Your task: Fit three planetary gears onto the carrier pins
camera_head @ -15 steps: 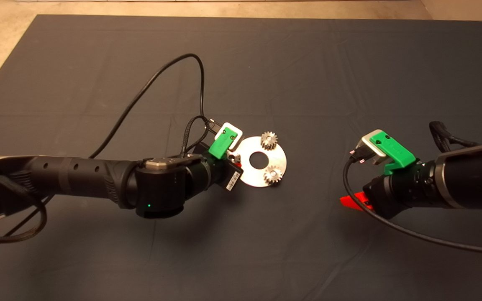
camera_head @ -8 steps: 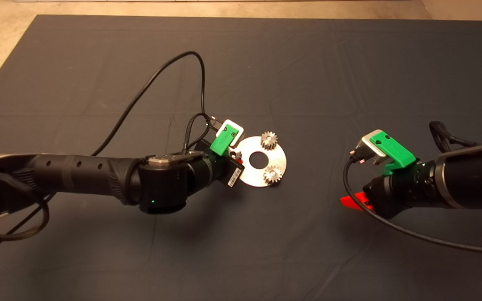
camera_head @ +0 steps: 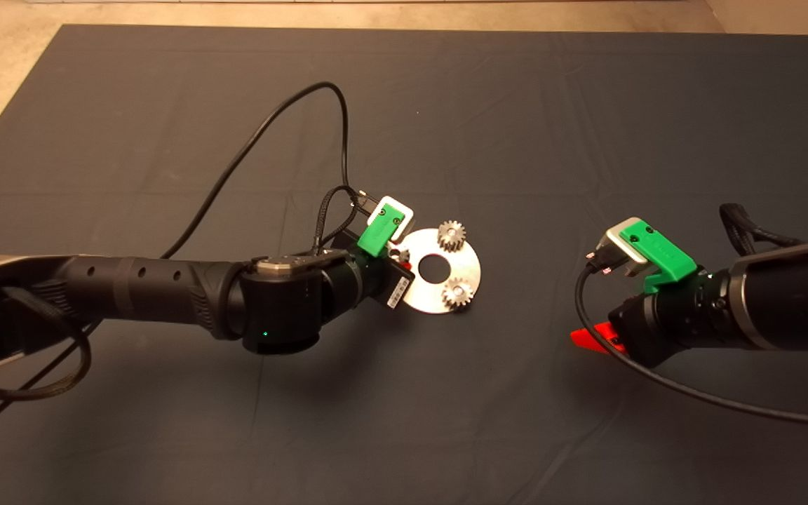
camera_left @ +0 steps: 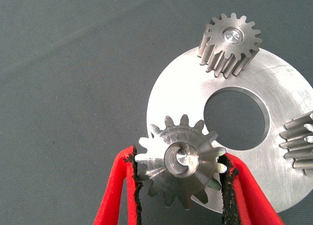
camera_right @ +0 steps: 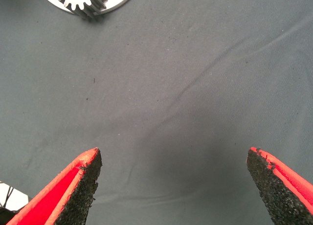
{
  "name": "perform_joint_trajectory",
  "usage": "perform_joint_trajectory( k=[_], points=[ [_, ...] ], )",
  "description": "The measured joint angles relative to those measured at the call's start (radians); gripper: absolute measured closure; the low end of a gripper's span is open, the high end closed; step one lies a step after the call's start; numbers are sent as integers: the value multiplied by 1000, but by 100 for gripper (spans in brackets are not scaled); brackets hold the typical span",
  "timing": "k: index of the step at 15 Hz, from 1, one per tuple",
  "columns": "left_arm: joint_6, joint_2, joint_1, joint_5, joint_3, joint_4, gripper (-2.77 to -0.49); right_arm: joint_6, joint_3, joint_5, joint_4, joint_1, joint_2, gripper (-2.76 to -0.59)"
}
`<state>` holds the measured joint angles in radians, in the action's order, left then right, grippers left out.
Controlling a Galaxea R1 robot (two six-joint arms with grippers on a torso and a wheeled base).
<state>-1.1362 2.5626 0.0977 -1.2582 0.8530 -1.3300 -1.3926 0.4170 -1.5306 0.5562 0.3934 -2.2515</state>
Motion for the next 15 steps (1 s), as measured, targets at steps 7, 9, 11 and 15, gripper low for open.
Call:
perform_joint_trajectory(
  k=[7, 9, 11, 15],
  points=[
    [0, 0, 0, 0, 0, -4, -71, 0, 0, 0, 0, 0, 0, -220],
    [0, 10, 0, 1, 3, -4, -71, 0, 0, 0, 0, 0, 1, -220],
    [0, 27, -3, -7, 10, -3, -71, 3, 0, 0, 0, 0, 6, -220],
    [0, 31, -3, -9, 11, -4, -70, 4, 0, 0, 0, 0, 22, -220]
  ],
)
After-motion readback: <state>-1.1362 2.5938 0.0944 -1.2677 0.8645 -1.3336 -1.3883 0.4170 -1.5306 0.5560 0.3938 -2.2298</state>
